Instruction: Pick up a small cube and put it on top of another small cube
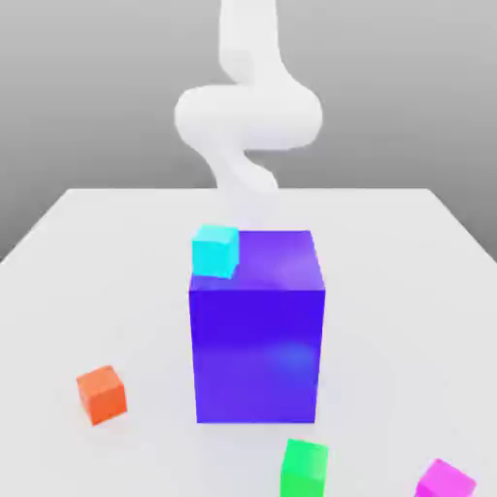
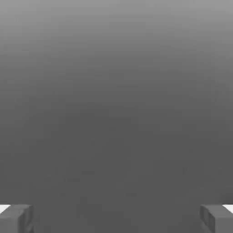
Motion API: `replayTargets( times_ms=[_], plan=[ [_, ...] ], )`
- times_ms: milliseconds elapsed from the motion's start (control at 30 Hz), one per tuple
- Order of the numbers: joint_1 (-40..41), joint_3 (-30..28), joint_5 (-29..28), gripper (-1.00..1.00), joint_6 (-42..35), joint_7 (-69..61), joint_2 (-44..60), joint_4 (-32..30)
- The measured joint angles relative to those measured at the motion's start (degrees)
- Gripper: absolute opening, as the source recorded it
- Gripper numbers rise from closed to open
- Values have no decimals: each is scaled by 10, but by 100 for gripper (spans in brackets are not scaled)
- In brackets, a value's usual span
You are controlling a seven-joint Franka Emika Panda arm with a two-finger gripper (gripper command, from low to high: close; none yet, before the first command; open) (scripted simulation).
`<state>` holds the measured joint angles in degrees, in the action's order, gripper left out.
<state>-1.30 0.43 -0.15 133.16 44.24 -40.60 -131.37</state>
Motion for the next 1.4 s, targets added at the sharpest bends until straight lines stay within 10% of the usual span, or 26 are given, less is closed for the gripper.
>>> replayTargets(
  times_ms=[1133, 1167, 1400],
  plan=[
    [-146, 66, -83, 0, 217, -151, 712, 68],
    [-149, 63, -86, -100, 228, -148, 727, 71],
    [-149, 63, -86, -100, 228, -149, 727, 71]
  ],
)
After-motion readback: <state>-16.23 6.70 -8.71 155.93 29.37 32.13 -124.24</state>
